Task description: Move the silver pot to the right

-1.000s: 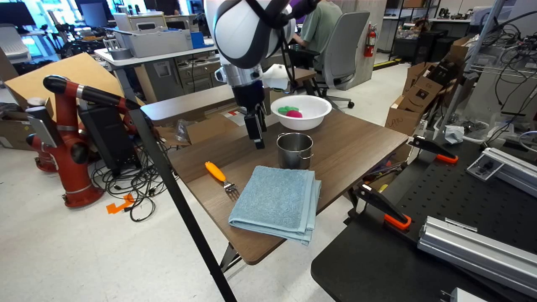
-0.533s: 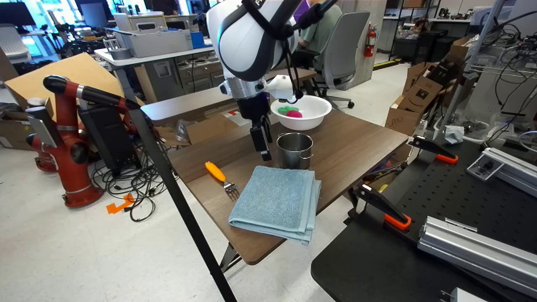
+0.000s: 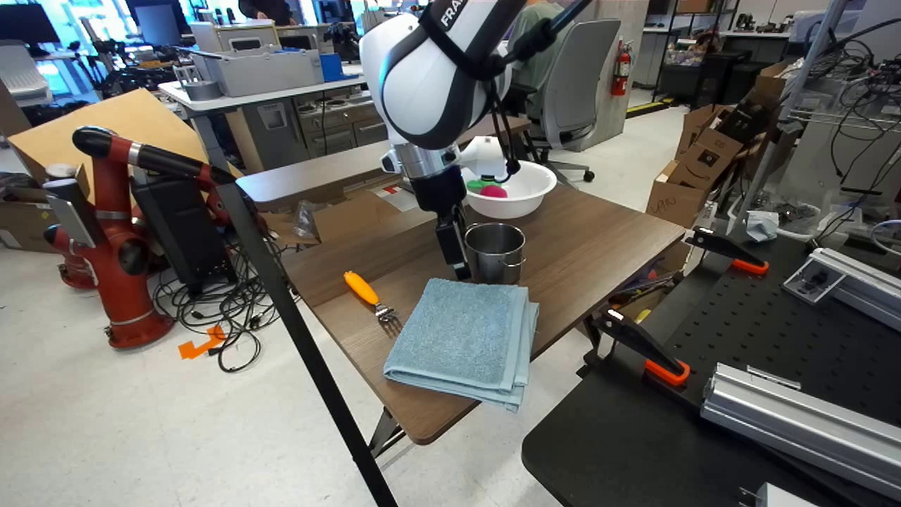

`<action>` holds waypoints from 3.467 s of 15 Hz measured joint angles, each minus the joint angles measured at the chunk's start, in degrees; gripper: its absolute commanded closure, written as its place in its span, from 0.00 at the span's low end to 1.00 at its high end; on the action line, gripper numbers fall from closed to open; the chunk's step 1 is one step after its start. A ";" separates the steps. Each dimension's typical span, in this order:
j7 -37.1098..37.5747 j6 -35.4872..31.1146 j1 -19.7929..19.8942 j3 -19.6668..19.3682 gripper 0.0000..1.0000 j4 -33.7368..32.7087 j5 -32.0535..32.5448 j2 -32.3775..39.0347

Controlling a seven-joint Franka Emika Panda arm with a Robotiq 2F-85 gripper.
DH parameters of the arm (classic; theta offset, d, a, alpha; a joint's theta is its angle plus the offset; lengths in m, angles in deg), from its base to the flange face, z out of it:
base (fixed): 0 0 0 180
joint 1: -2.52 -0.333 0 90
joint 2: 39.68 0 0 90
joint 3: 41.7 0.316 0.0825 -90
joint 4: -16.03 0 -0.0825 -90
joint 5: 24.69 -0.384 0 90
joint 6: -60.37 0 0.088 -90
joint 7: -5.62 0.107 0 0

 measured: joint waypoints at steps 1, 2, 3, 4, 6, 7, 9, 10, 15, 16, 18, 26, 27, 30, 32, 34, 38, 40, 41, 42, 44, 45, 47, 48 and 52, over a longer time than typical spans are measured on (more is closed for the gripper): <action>-0.36 0.00 0.10 -0.13 0.00 0.25 0.09 0.00; -0.76 0.00 0.19 -0.30 0.00 0.43 0.17 -0.02; -1.10 -0.02 0.30 -0.48 0.00 0.57 0.28 -0.05; -1.37 -0.03 0.41 -0.70 0.00 0.75 0.42 -0.13; -1.79 -0.08 0.69 -1.12 0.00 1.05 0.72 -0.32; -1.98 -0.12 0.78 -1.37 0.00 1.21 0.83 -0.42; -2.23 -0.38 0.91 -1.96 0.00 1.92 1.10 -0.87; -2.27 -0.58 0.98 -2.24 0.00 2.48 1.24 -1.19; -2.28 -3.56 2.16 -3.32 0.00 6.72 2.95 -2.95; -2.28 -4.42 2.41 -3.58 0.00 7.72 3.20 -3.32; -2.28 -6.00 2.97 -4.07 0.00 9.77 3.45 -4.22; -2.28 -13.30 5.72 -5.67 0.00 18.88 4.13 -9.12; -2.28 -13.98 6.23 -5.80 0.00 19.63 4.13 -9.47; -2.28 -15.54 7.87 -6.10 0.00 21.43 4.13 -10.29; -2.28 -16.21 8.94 -6.38 0.00 22.29 4.13 -10.65; -2.28 -16.96 9.93 -6.67 0.00 23.07 4.13 -10.89; -2.28 -19.42 12.07 -7.19 0.00 25.14 4.13 -11.47; -2.50 -20.44 13.11 -7.23 0.00 26.18 4.13 -12.06; -2.59 -20.71 13.42 -7.23 0.00 26.56 4.13 -12.39; -2.61 -20.99 13.52 -7.23 0.00 26.86 4.13 -12.79; -2.64 -21.18 13.50 -7.05 0.00 27.51 4.13 -13.96; -2.64 -21.18 13.48 -6.84 0.00 27.82 4.13 -14.74; -2.65 -21.18 13.31 -6.28 0.00 28.47 4.13 -16.45; -2.65 -21.18 13.16 -5.98 0.00 28.92 4.13 -17.46; -2.65 -21.17 12.31 -4.90 0.00 31.51 4.13 -22.73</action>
